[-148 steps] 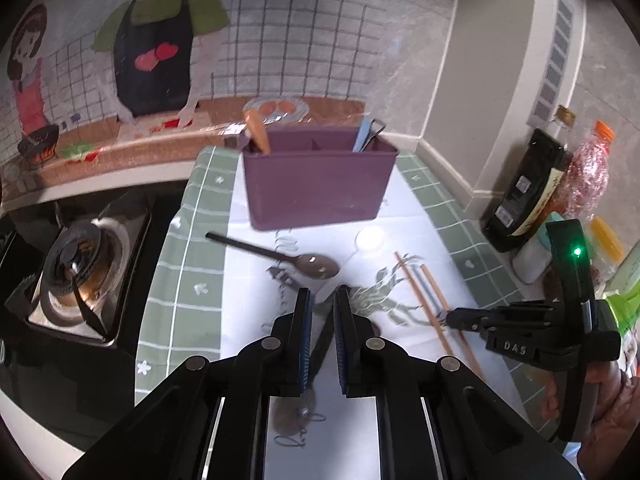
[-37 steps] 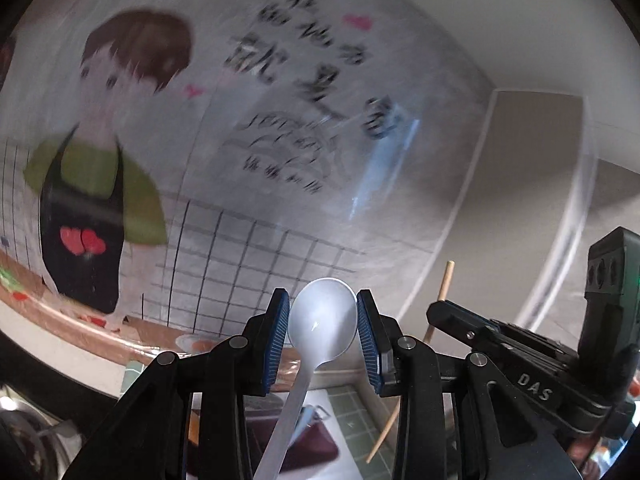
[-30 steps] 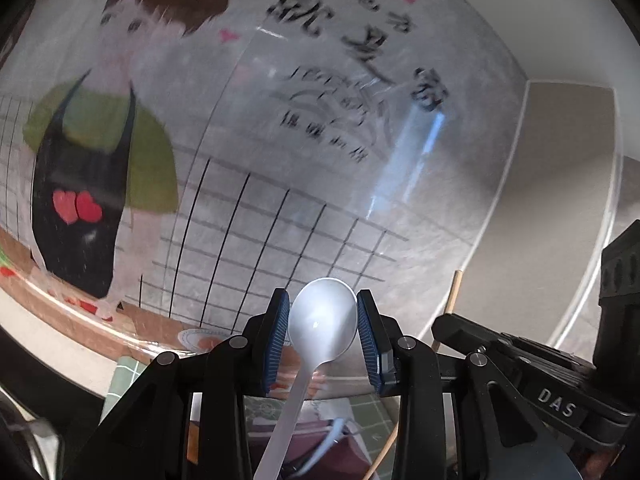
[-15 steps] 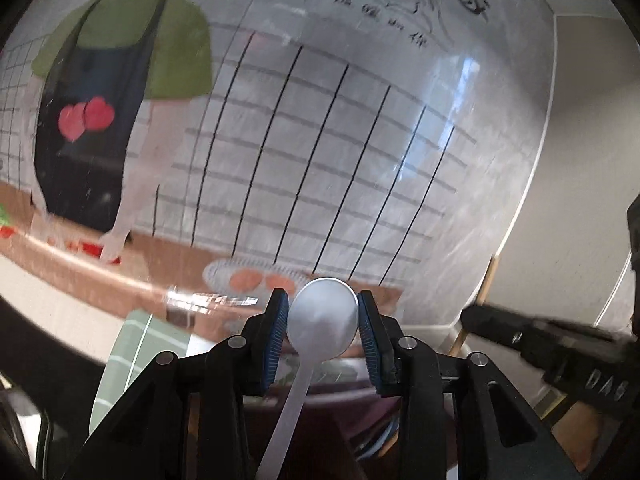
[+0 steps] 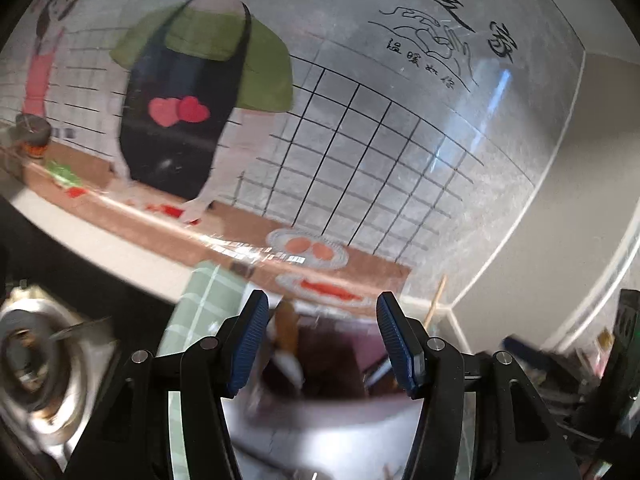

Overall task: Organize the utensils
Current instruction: 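Lift white spoon and chopstick over the purple caddy and open both tools, then lower the left tool onto the black spoon while the right tool grasps the long metal spoon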

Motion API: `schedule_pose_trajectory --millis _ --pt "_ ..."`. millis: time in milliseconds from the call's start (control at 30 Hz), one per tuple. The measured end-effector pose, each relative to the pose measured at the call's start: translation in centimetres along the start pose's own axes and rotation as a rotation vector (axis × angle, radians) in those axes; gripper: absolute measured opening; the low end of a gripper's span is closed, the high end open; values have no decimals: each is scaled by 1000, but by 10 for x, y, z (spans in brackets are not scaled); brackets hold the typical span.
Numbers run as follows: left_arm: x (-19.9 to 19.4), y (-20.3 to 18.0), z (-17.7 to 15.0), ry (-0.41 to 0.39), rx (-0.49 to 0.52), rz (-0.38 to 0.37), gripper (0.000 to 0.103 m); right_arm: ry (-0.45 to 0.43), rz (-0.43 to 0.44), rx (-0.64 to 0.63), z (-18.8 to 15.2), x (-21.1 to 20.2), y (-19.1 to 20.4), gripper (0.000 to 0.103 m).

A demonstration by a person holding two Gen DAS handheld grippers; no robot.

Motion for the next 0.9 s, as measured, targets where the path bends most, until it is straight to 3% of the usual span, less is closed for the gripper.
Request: schedule_pose_trajectory --millis 67,200,400,633,733,900 --pt "-17 -1 -7 39 47 13 64 -27 -23 -33 -4 -19 -1 90" --pt "-55 -3 -31 78 136 20 67 -45 -41 -79 -21 -50 2 98" --pt "-92 5 -87 168 208 46 69 34 -2 -98 -62 -63 12 98" --pt "-111 19 -160 299 303 76 69 215 91 -88 -132 -45 35 98" --pt "-117 22 -187 355 293 39 69 247 119 -106 -149 -37 48 98" --pt "-127 32 -203 377 282 40 69 235 150 -135 -153 -21 72 96"
Point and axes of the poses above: each gripper's, at about its wrist camera, not at the fingertips, and x roughly the way its jaws point, y to its left, z to its top, the point moved 7 cm from there along x, roughly the way its jaws point, and after that the axes turned 10 degrees about -y, right-handed, at the moved point
